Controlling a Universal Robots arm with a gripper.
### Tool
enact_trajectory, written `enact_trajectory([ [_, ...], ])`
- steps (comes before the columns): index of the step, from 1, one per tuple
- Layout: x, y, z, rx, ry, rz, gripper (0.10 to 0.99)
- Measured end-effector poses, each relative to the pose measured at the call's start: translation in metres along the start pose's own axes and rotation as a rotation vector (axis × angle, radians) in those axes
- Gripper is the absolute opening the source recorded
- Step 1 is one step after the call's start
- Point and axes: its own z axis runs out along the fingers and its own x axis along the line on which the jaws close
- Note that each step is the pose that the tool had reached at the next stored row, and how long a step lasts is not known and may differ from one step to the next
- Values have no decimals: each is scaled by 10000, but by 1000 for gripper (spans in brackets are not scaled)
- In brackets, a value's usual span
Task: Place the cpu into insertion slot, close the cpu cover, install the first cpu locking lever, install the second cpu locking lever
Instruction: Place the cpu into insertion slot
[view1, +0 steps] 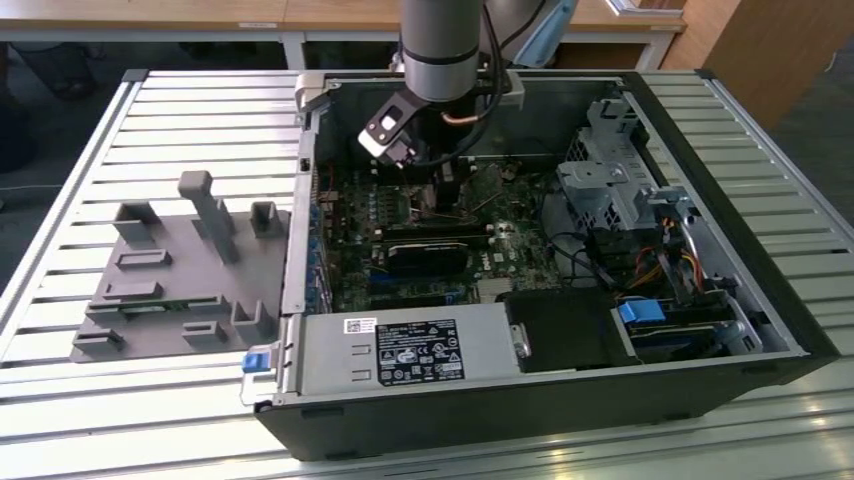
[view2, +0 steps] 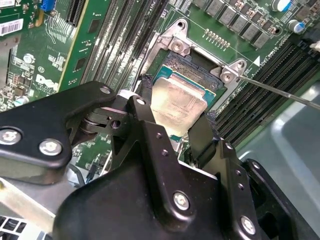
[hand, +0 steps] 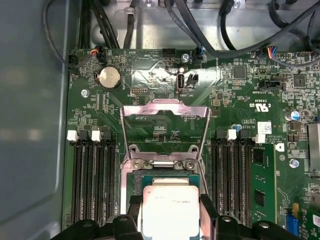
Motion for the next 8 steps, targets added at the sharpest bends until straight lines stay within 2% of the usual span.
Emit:
enact_trajectory([
  [8,3,-22,52,0,-5,63,537],
])
